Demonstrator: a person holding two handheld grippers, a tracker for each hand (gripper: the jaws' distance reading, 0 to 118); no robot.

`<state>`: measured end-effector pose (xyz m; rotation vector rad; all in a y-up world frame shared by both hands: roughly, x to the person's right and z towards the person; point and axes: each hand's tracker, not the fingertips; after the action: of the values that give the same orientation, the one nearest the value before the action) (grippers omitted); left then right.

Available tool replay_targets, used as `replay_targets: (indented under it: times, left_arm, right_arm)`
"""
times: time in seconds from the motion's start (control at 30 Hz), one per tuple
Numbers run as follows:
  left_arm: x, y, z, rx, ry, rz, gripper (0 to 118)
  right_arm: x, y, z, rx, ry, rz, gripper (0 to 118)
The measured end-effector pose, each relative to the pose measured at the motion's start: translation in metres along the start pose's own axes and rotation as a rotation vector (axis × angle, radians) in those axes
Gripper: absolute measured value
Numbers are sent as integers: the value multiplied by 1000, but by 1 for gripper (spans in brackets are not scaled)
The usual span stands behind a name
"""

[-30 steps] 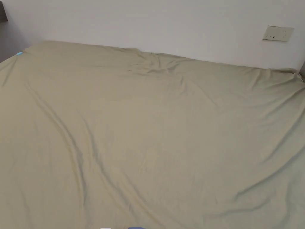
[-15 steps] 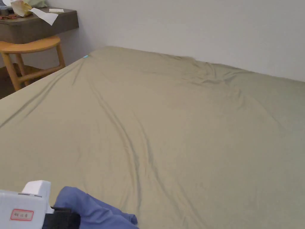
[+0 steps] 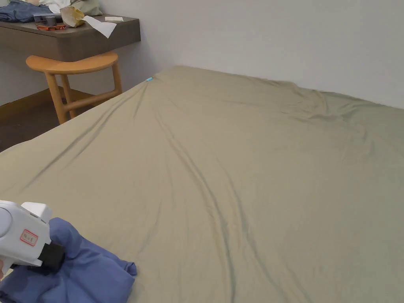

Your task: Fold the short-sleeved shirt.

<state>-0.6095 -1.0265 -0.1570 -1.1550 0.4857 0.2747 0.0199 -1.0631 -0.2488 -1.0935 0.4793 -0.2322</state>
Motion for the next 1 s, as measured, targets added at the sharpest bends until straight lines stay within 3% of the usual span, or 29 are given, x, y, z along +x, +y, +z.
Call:
replay_targets:
  times: [0.07,0.2,0.23,0.27,0.33,0.4,0.43,0.53,0.73,0.83,1.0]
  left_arm:
    - [0,0,-9,-13,12,-14,36]
    - [-4,-5,-31,9,178,80,87]
    - [-9,-8,-31,23,218,124,87]
    - [-13,-11,-28,34,217,151,82]
    - [-20,-21,-3,89,158,207,50]
    - [-18,-29,26,171,182,206,8]
    - [-14,-33,41,208,204,179,3]
    - [-1,-37,93,288,135,124,2]
    - [73,-45,191,588,159,10,1]
    - [137,-66,227,808,126,-72,1]
    - [227,-89,247,951,53,-171,1]
  right_arm:
    - [-3,1,0,-4,-2,12,2]
    - [-9,6,0,-4,16,47,2]
    - [-10,7,0,-6,11,55,2]
    - [-11,8,0,-6,7,63,2]
    - [-11,10,5,1,15,82,2]
    - [-9,12,11,17,33,86,2]
    - [-6,12,15,32,45,86,2]
    - [4,13,26,70,54,71,2]
    - [26,11,73,222,22,79,2]
    - [29,14,112,397,-95,130,2]
    - [36,26,180,642,-244,159,2]
